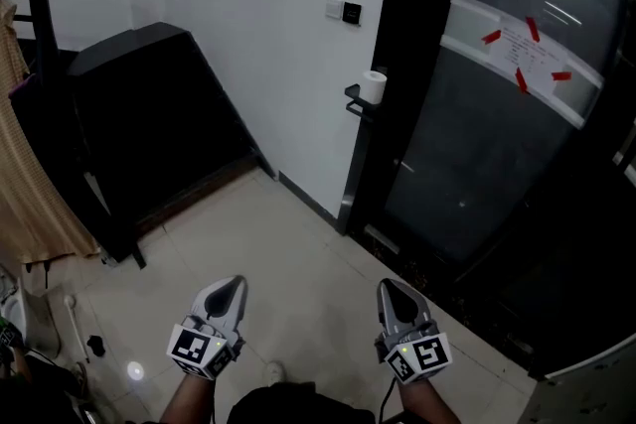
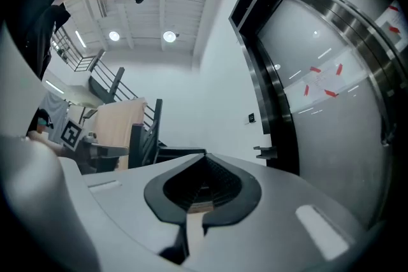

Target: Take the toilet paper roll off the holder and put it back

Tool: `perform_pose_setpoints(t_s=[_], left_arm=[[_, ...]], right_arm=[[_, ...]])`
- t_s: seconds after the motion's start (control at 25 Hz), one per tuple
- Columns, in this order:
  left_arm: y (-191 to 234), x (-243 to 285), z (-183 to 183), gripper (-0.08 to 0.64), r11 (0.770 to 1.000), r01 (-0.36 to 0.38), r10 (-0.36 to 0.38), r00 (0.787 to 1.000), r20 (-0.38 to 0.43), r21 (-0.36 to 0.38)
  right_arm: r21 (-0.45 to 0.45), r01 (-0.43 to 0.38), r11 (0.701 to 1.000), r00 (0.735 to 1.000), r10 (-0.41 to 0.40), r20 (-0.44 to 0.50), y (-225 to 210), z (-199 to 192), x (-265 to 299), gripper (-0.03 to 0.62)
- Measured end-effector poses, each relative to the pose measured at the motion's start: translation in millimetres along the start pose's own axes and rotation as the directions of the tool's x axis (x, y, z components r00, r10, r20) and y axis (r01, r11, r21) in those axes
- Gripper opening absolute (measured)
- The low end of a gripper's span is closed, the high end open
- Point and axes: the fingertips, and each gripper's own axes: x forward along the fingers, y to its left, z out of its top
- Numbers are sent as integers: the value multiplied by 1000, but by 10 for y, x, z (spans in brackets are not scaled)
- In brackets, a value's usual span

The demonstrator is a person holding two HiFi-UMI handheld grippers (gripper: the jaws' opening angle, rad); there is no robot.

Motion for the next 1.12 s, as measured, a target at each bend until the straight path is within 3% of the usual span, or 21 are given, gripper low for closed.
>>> perform_pose_setpoints(t_s=[0.24,0.48,0.64,0.88,1.12], left_arm=[[682,690,175,2,999,45,-45,999,8,21],[1203,1120,-33,2,999,50,-50,999,-6,0],[1263,1485,-65,2,997,58,-59,998,-23,-45],[1400,2132,-13,2,1000,18,-18,1000,-9,-4],[1511,2943,61,2,999,-15,14,999,30,34]], right_arm=[[2,23,1000,1000,-23,12,-145,28,905,14],[4,19,1000,999,-19,-35,-206,-215,1399,14],[16,43,999,998,-43,-39,-517,-294,1645,14],[72,41,997,999,-40,-12,-1165,-394,2275,14],[35,-12,999,999,10,47,-1751,-176,2871,14]])
